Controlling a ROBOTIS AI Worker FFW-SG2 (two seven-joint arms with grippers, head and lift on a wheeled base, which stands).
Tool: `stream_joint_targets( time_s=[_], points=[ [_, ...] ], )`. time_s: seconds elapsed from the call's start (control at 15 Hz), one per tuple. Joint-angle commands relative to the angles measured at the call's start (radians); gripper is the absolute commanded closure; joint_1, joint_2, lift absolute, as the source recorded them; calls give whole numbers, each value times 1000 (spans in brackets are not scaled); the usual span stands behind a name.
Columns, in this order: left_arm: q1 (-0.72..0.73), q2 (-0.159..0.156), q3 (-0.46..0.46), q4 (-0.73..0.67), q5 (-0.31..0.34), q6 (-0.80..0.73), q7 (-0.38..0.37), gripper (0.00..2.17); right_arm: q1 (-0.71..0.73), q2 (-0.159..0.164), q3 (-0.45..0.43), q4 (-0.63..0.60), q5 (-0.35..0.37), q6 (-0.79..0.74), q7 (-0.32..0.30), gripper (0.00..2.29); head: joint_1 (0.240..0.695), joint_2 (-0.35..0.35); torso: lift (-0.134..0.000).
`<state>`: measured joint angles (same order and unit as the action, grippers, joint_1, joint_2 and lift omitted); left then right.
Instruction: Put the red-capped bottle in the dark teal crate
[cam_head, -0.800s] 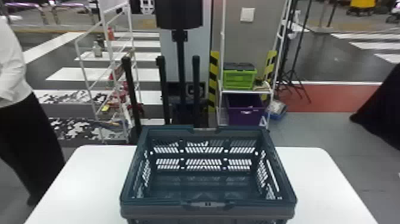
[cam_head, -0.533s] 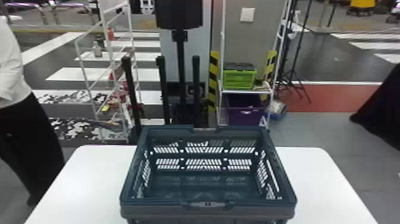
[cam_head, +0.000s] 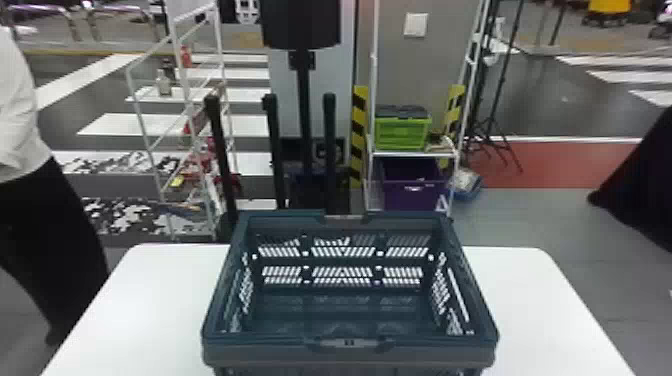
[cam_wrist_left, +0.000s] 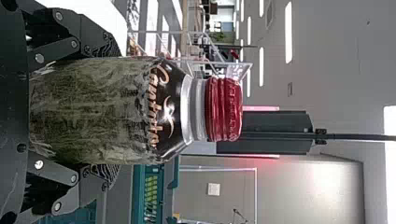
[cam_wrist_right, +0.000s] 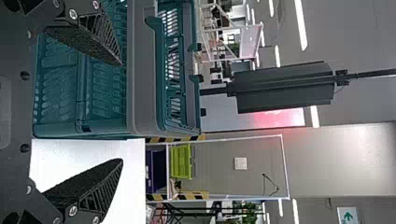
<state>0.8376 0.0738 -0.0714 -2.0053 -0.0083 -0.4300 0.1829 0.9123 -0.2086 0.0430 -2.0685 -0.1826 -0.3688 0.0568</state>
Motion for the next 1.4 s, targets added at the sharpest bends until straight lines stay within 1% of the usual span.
stream_joint_targets(
  time_s=[0.0, 0.2, 0.33, 0.4, 0.53, 0.6, 0.67, 0.73, 0.8, 0.87, 0.93, 1.0, 1.07, 1.13, 1.2, 1.33],
  points=[
    [-6, 3, 41, -69, 1, 95, -17, 1885, 0, 0, 0, -1, -2, 0, 0, 151, 499, 0, 0],
    [-57, 4, 127, -197, 7, 307, -74, 1882, 3, 3, -3, 2, -3, 0, 0, 151, 499, 0, 0],
    [-123, 4, 203, -300, 11, 521, -135, 1882, 5, 5, -6, 4, -3, 0, 0, 151, 499, 0, 0],
    [-175, 4, 242, -354, 13, 672, -192, 1882, 5, 6, -6, 4, -3, 0, 0, 151, 499, 0, 0],
    [-308, 6, 321, -424, 16, 942, -333, 1882, 7, 9, -9, 2, -3, 0, 0, 151, 499, 0, 0],
    [-382, 23, 338, -446, 5, 1077, -388, 1882, 10, 12, -11, 2, -3, 0, 0, 151, 499, 0, 0],
    [-446, 53, 338, -458, 4, 1181, -430, 1882, 11, 14, -14, 4, -3, 0, 0, 151, 499, 0, 0],
    [-517, 93, 331, -455, 5, 1291, -470, 1882, 13, 17, -17, 4, -3, 0, 0, 151, 499, 0, 0],
    [-591, 129, 315, -446, 2, 1408, -525, 1882, 14, 17, -18, 5, -3, 0, 0, 151, 499, 0, 0],
    [-647, 150, 295, -431, -7, 1475, -573, 1882, 14, 18, -21, 7, -3, 0, 0, 151, 499, 0, 0],
    [-712, 193, 248, -403, -15, 1525, -600, 1882, 16, 21, -23, 7, -3, 0, 0, 151, 499, 0, 0],
    [-788, 228, 186, -388, -38, 1617, -645, 1882, 17, 25, -25, 7, -3, 0, 0, 151, 499, 0, 0],
    [-833, 233, 144, -355, -76, 1638, -675, 1882, 17, 26, -26, 7, -3, 0, 0, 151, 499, 0, 0],
    [-891, 245, 81, -326, -104, 1653, -703, 1882, 20, 31, -31, 7, -2, 0, 0, 151, 499, 0, 0],
    [-956, 267, 18, -293, -114, 1687, -721, 1882, 22, 32, -34, 7, -2, 0, 0, 151, 499, 0, 0],
    [-1080, 273, -97, -188, -127, 1709, -777, 1882, 25, 34, -37, 7, -3, -3, 0, 151, 499, 0, 0]
  ],
)
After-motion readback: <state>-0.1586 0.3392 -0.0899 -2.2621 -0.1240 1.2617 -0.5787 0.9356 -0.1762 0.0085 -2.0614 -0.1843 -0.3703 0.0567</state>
